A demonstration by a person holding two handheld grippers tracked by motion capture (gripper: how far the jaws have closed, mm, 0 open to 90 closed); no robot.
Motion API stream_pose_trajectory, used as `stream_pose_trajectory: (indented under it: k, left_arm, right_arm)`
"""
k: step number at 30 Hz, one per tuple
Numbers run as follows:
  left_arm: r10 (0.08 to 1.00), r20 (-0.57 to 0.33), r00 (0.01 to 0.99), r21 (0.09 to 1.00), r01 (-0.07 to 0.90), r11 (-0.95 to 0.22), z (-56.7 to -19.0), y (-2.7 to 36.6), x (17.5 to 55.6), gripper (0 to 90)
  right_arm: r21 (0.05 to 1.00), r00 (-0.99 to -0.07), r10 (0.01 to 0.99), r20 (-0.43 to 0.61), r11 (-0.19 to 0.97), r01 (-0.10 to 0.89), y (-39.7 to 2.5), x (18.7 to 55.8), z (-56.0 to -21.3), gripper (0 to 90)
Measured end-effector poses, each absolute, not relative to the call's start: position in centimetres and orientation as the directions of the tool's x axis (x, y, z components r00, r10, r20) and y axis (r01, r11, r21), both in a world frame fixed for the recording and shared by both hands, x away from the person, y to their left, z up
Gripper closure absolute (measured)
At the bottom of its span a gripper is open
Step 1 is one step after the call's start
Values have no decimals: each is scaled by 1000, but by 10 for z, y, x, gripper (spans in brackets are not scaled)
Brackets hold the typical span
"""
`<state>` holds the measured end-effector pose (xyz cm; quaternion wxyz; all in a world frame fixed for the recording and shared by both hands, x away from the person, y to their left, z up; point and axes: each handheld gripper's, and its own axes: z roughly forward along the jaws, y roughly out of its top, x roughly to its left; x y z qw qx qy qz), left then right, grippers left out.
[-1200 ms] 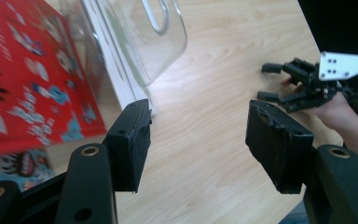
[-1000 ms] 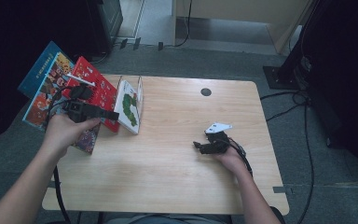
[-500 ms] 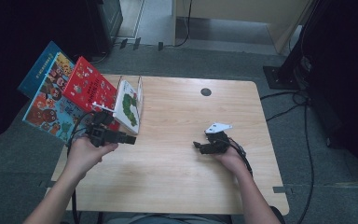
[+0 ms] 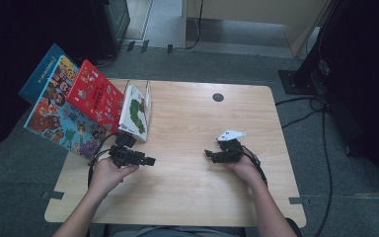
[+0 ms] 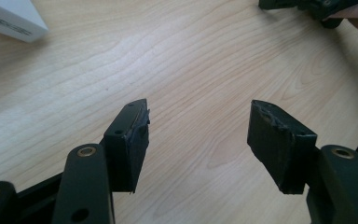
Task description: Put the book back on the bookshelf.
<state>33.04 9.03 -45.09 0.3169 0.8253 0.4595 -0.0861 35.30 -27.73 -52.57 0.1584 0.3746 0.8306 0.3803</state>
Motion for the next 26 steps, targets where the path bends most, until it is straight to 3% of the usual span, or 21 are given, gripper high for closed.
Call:
stream_pose_trajectory:
  k: [9,13,26]
  left_arm:
    - [706,-405,581,461,797,-391,-477,81,334,399]
    - [710,-425,561,425,816,-391,-488,80,336,392]
    - [697,-427,576,490,795,-357,-499,82,328,393]
  right_arm:
    - [750,-666,746,23,427,505,-276,353,-526,252]
    - [750,-665,747,24,426,506,-276,353,-526,252]
    - [750,-665,747,24,426,506,-276,353,-526,248]
